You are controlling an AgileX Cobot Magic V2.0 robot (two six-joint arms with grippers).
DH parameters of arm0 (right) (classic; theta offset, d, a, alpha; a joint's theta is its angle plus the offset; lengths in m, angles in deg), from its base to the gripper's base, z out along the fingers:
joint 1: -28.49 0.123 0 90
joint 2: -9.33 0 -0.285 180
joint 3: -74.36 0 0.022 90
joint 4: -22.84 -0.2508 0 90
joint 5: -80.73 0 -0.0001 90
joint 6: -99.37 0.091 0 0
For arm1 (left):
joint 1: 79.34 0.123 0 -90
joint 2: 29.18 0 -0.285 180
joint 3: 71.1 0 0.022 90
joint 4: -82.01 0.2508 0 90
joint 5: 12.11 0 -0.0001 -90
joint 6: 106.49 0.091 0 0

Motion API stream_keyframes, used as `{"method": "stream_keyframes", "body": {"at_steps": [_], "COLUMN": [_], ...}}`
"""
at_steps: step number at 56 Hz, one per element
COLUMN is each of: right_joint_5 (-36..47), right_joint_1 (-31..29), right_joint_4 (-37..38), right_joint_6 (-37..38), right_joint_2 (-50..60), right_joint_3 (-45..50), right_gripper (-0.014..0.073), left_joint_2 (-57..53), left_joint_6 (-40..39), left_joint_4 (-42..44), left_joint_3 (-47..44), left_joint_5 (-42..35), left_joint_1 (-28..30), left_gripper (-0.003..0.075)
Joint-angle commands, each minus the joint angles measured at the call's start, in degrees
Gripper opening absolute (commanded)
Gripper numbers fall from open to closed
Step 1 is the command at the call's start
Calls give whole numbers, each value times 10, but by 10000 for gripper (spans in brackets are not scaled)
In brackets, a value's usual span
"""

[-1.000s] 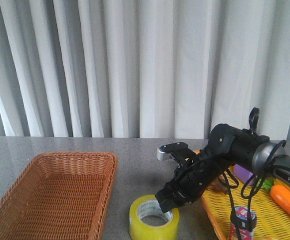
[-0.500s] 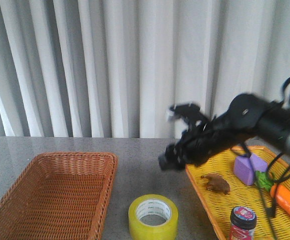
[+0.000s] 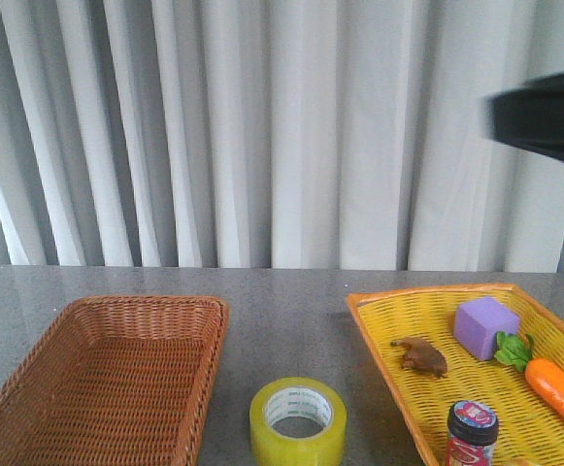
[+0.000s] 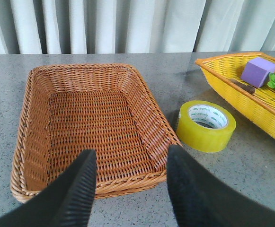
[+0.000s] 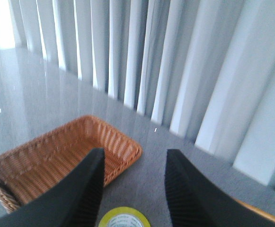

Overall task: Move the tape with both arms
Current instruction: 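Open the right gripper and withdraw the right arm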

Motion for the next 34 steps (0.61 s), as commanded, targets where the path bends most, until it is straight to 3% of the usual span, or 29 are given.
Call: {"method": "stream_keyframes", "body": {"at_steps": [1, 9, 16, 23, 27, 34], "right_joint_5": [94, 189, 197, 141, 79, 74], "right_joint_1": [-3, -3, -3, -3, -1, -2], "right_joint_4": [-3, 45, 123, 247, 313, 378], "right_joint_6": [-11, -2, 92, 229, 252, 260], "right_joint_2": [140, 341, 519, 597, 588, 582], "right_joint_3": [113, 325, 466, 521, 520, 520], "right_gripper": [232, 111, -15, -6, -6, -6], "left_joint_2": [6, 6, 6, 14, 22, 51], "left_joint_6": [0, 0, 0, 0, 18, 126], "left_joint_4": [-11, -11, -11, -14, -30, -119], "left_joint_3": [18, 18, 18, 18, 18, 19], "left_joint_5": [-34, -34, -35, -43, -39, -40], "left_joint_1": [1, 1, 1, 1, -2, -10], "left_gripper": [347, 347, 345, 345, 342, 326]}}
